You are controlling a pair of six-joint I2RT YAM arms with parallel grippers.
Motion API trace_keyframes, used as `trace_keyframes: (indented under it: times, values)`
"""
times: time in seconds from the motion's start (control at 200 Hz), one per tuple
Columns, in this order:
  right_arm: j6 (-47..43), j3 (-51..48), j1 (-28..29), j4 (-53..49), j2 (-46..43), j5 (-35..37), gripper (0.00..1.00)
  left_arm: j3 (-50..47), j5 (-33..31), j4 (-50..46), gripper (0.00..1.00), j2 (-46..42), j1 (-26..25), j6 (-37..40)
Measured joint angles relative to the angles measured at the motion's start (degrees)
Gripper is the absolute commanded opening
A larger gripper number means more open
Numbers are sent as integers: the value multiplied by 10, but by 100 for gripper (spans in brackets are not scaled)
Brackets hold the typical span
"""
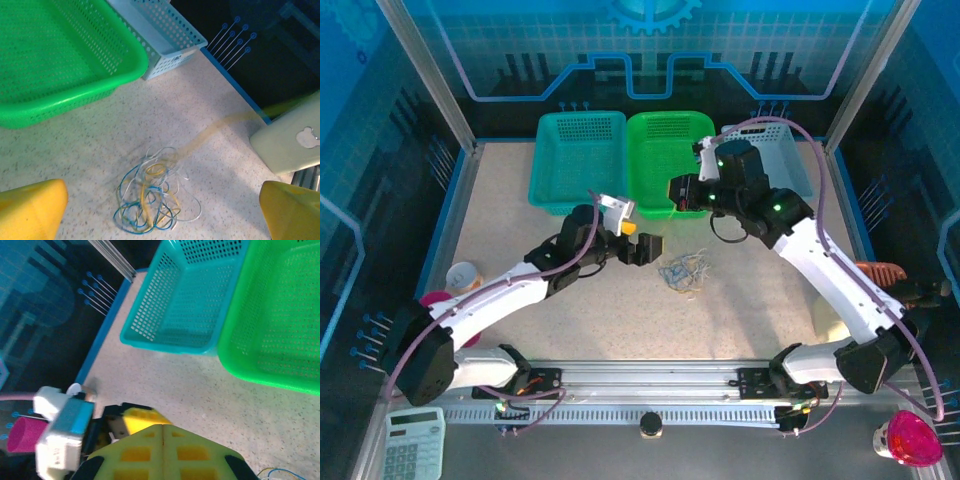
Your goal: Untangle the cables
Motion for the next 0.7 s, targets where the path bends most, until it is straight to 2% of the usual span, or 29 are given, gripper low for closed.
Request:
trace_keyframes:
  times: [0.235,0.555,0.7]
  values:
    - [17,37,2,1,-22,-3,0,15,0,36,99,18,0,1]
    - [26,108,2,2,-11,-14,0,13,-2,38,99,18,-3,1]
    - [26,156,-25,7,10,-14,0,-15,-10,40,99,-1,-3,1]
